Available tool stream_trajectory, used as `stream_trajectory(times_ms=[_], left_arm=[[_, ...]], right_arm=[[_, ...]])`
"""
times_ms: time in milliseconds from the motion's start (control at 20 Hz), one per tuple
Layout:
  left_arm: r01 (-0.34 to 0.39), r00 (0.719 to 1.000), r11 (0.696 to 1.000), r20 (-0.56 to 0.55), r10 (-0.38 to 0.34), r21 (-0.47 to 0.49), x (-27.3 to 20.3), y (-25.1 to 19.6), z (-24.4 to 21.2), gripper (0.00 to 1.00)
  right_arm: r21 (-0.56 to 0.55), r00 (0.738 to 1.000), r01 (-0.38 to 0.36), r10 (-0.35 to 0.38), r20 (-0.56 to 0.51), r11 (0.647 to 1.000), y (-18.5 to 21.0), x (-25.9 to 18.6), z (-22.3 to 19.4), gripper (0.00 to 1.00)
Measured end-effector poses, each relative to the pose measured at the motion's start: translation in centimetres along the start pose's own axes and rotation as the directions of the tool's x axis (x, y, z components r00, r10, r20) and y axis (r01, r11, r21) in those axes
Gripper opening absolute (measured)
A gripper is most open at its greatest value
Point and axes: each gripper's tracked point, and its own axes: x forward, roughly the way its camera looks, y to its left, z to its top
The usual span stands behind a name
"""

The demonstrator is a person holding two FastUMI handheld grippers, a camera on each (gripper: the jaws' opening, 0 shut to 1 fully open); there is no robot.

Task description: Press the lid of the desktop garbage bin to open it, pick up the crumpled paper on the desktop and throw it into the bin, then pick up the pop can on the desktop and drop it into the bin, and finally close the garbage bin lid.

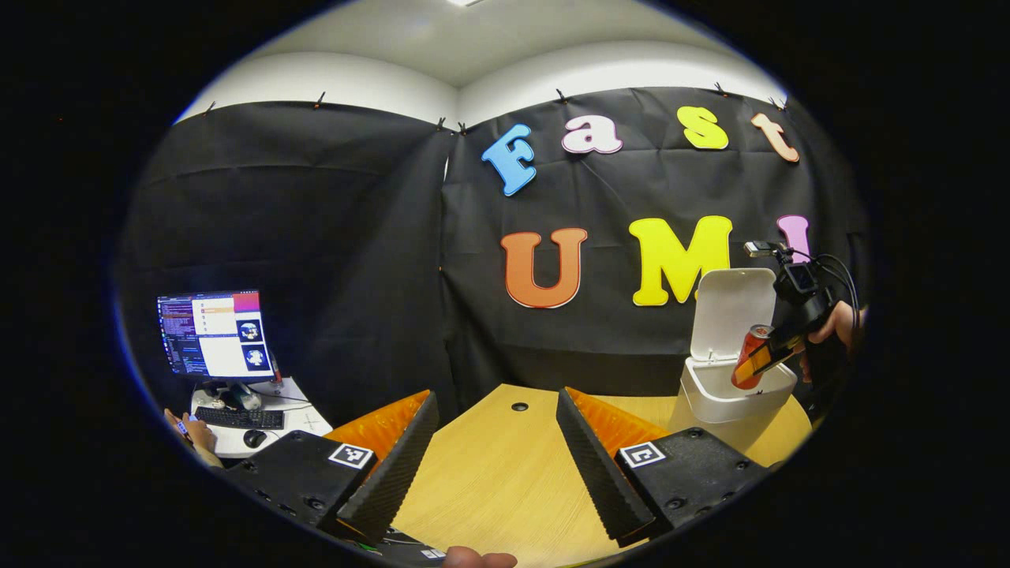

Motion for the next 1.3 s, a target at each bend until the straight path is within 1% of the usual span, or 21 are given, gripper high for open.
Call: stream_trajectory(times_ms=[300, 400, 450, 650, 750, 900, 1050, 1300], left_arm=[[0.025, 1.000, 1.000, -0.007, -0.025, -0.003, 0.2, -0.7, -0.1, 0.97], [0.030, 1.000, 1.000, -0.009, -0.030, -0.006, 0.5, -0.7, -0.2, 0.98], [0.033, 0.999, 0.999, -0.012, -0.033, -0.007, 0.6, -0.8, -0.3, 0.97], [0.059, 0.998, 0.998, -0.011, -0.059, -0.008, 1.1, -1.5, -0.2, 0.97], [0.084, 0.996, 0.996, -0.016, -0.084, -0.010, 1.5, -2.3, -0.4, 0.97], [0.133, 0.991, 0.991, -0.024, -0.134, -0.021, 2.2, -3.9, -0.9, 0.97], [0.187, 0.982, 0.982, -0.033, -0.188, -0.030, 2.9, -5.6, -1.5, 0.98], [0.258, 0.965, 0.965, -0.031, -0.260, -0.043, 3.5, -7.7, -1.7, 0.98]], right_arm=[[0.020, 1.000, 0.009, -0.009, -0.002, 1.000, 0.1, 0.5, 0.2, 0.82], [0.026, 1.000, 0.014, -0.014, 0.010, 1.000, 0.1, 0.5, 0.4, 0.85], [0.030, 1.000, 0.013, -0.013, 0.017, 0.999, 0.2, 0.4, 0.5, 0.90], [0.056, 0.998, 0.022, -0.026, 0.065, 0.998, 0.0, -1.2, 1.0, 0.91], [0.082, 0.994, 0.037, -0.045, 0.102, 0.996, -0.3, -2.5, 1.5, 0.95], [0.110, 0.982, 0.058, -0.076, 0.172, 0.992, -0.6, -4.9, 2.2, 0.95], [0.114, 0.965, 0.087, -0.112, 0.236, 0.990, -1.0, -7.0, 3.0, 0.95], [0.158, 0.936, 0.107, -0.153, 0.317, 0.982, -1.5, -10.8, 4.6, 0.95]])
